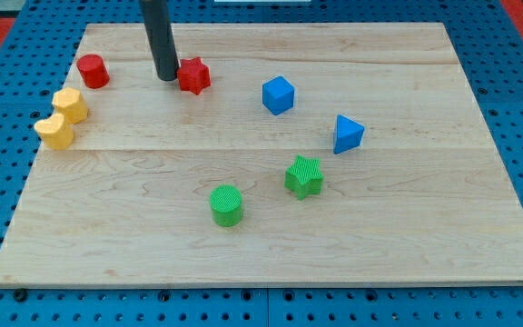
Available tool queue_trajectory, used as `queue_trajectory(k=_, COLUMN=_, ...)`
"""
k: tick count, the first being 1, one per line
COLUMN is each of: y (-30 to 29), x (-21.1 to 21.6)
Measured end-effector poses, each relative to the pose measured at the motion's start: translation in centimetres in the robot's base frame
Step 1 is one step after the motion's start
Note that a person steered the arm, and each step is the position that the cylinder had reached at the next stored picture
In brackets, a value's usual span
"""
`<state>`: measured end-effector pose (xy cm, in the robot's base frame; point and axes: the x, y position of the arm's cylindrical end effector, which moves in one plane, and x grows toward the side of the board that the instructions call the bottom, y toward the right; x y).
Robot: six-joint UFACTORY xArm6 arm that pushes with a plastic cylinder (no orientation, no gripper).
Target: Move the red star near the blue cube
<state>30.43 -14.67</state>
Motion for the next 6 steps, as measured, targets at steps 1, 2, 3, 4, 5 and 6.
queue_trajectory(k=1, y=0.3, x=-1.9)
queue_trajectory(k=2, y=2.3, x=-0.8)
queue_trajectory(k=3, y=2.3, x=3.0)
queue_trajectory(k=4, y=2.4, x=6.0)
queue_trajectory(k=5, y=-0.4, x=3.4)
queue_trajectory(k=6, y=1.6, x=2.7)
